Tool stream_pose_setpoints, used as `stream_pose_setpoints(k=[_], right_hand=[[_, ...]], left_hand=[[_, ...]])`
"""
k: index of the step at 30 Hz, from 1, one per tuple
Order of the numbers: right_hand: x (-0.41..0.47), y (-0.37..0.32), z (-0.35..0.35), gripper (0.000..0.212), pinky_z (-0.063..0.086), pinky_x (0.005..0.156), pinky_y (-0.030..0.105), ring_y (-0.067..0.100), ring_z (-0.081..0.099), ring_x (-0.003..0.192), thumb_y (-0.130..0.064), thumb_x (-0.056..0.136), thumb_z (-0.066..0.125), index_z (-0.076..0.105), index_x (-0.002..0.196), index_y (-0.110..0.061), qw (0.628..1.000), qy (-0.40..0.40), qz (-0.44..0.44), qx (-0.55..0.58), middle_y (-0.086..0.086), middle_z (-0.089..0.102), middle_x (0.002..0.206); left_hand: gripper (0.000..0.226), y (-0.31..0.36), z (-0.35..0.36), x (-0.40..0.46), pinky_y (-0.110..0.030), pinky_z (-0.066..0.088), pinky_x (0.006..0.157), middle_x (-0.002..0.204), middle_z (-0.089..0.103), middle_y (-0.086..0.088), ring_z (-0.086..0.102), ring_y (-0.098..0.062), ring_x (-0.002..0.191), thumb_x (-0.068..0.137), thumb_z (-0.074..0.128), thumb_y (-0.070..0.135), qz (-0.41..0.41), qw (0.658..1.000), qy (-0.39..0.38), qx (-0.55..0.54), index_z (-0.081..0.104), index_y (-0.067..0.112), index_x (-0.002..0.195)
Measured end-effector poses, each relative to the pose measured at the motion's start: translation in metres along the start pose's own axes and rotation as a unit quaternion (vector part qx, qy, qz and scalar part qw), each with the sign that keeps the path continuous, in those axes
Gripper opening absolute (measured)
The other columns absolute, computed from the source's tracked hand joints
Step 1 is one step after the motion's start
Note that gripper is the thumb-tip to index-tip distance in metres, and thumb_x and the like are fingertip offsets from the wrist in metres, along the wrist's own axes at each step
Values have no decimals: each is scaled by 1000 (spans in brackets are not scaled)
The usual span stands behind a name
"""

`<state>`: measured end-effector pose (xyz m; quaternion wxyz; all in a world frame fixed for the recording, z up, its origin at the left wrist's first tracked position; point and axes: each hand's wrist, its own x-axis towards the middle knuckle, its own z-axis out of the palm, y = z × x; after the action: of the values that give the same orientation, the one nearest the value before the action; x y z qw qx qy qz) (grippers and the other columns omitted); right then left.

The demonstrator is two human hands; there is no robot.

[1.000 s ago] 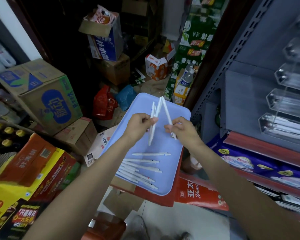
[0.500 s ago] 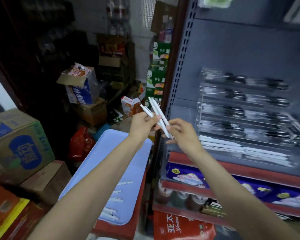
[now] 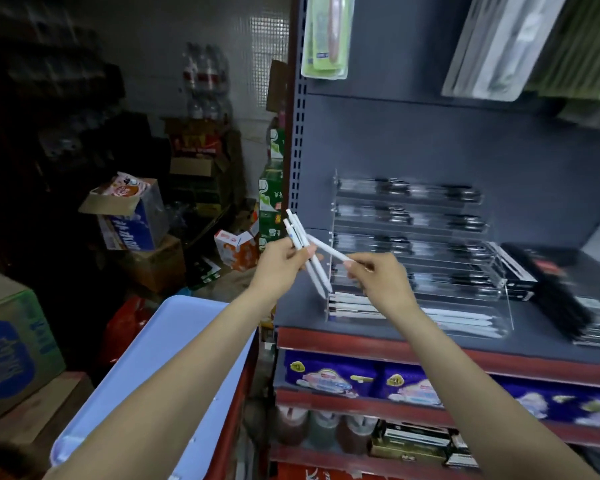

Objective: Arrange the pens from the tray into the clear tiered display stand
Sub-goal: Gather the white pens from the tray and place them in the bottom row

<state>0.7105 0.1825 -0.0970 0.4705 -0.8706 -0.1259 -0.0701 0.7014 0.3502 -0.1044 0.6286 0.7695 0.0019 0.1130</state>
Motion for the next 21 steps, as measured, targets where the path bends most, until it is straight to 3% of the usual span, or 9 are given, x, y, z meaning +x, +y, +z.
stream_pose_setpoints(k=[2, 3, 5, 7, 10, 14, 17, 21], right_hand=[[0, 5, -12, 17, 42, 54, 17, 9, 49, 51, -17, 93, 56, 71, 100, -20, 1000, 19, 9, 23, -6, 56, 56], [0, 8, -19, 19, 44, 54, 14, 5, 52, 49, -14, 93, 56, 70, 105, -17, 998, 28, 16, 53, -5, 58, 59], [0, 12, -32, 18, 50, 57, 14, -1, 56, 47, -9, 89, 61, 69, 105, -9, 993, 48, 22, 103, -2, 64, 66], [-3, 17, -44, 8, 49, 53, 15, 0, 58, 46, -5, 82, 68, 66, 90, -6, 985, 77, 30, 152, 2, 65, 68], [-9, 27, -60, 15, 49, 59, 15, 3, 60, 56, -2, 78, 71, 62, 74, -12, 971, 119, 36, 204, 2, 65, 73], [-15, 42, -81, 15, 50, 77, 27, 14, 60, 71, 1, 80, 68, 66, 80, -14, 957, 135, 48, 252, 1, 65, 75], [-19, 56, -100, 18, 52, 73, 22, 8, 62, 64, 0, 80, 69, 57, 88, -11, 945, 148, 62, 286, -1, 63, 70], [-19, 76, -122, 15, 49, 70, 23, 8, 61, 67, -5, 80, 70, 61, 76, -16, 940, 163, 52, 294, -3, 65, 70]], left_hand=[[16, 0, 8, 3, -45, 50, 82, 87, 73, -7, 66, -28, 83, 89, 59, 32, 4, 999, -11, 36, 63, 18, 85], [14, 2, 12, 2, -46, 50, 85, 87, 73, -4, 68, -29, 86, 89, 59, 30, 10, 999, -16, 43, 63, 18, 85], [10, 9, 22, 2, -39, 51, 85, 87, 72, -1, 69, -22, 88, 92, 57, 20, 18, 1000, -15, 19, 63, 13, 88], [8, 13, 34, 1, -38, 56, 83, 90, 71, -5, 69, -23, 92, 92, 56, 17, 11, 1000, -24, -17, 64, 13, 91], [10, 16, 54, 2, -41, 57, 82, 93, 71, -13, 68, -26, 92, 91, 59, 17, 0, 999, -28, -40, 67, 10, 92], [10, 20, 87, 2, -27, 60, 71, 94, 66, -16, 67, -22, 85, 89, 61, 11, -35, 994, -33, -97, 66, 4, 94], [8, 24, 112, 0, -21, 59, 66, 95, 67, -16, 67, -20, 82, 88, 62, 9, -50, 989, -40, -131, 66, 5, 93], [4, 23, 143, 0, -17, 56, 61, 87, 68, -10, 68, -15, 76, 87, 62, 6, -68, 983, -45, -166, 65, 6, 90]])
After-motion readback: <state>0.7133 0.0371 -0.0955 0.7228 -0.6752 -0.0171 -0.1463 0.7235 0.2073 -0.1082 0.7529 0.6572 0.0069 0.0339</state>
